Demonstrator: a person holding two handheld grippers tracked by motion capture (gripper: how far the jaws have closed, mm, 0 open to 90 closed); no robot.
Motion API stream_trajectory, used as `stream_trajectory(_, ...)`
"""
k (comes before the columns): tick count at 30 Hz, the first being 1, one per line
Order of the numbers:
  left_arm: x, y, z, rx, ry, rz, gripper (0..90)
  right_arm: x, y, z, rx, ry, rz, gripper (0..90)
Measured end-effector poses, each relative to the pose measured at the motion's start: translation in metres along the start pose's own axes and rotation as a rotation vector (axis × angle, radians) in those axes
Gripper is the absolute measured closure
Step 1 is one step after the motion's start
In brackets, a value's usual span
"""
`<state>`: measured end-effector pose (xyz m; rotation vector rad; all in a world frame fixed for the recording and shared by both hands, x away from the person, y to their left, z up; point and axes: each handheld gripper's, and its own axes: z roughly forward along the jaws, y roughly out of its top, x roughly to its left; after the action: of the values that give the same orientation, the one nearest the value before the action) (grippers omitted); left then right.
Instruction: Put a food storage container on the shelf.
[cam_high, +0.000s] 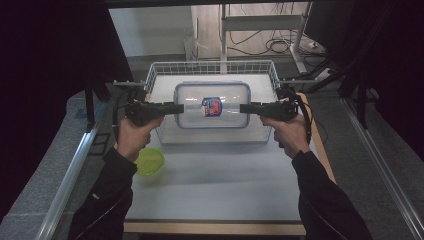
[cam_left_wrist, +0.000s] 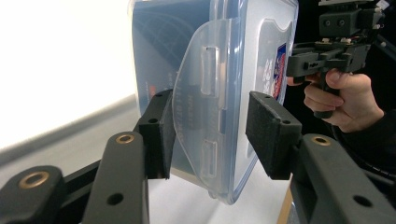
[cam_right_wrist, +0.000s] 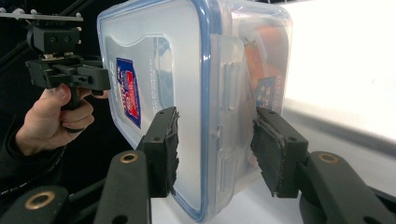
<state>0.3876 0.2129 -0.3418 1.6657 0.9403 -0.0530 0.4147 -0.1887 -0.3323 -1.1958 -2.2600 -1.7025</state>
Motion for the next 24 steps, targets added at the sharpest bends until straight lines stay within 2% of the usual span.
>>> stream_trajectory(9,0.011,0.024,0.002,-0.011,-0.003,-0.008,53.1,-0.004,0.025,0.006,-0.016,-0.015,-0.001,51.9)
stream_trajectory(24,0.024,0.047,0.007,-0.026,0.009,-0.052,52.6,-0.012,0.052,0.015,-0.02,-0.026,0.018,51.8)
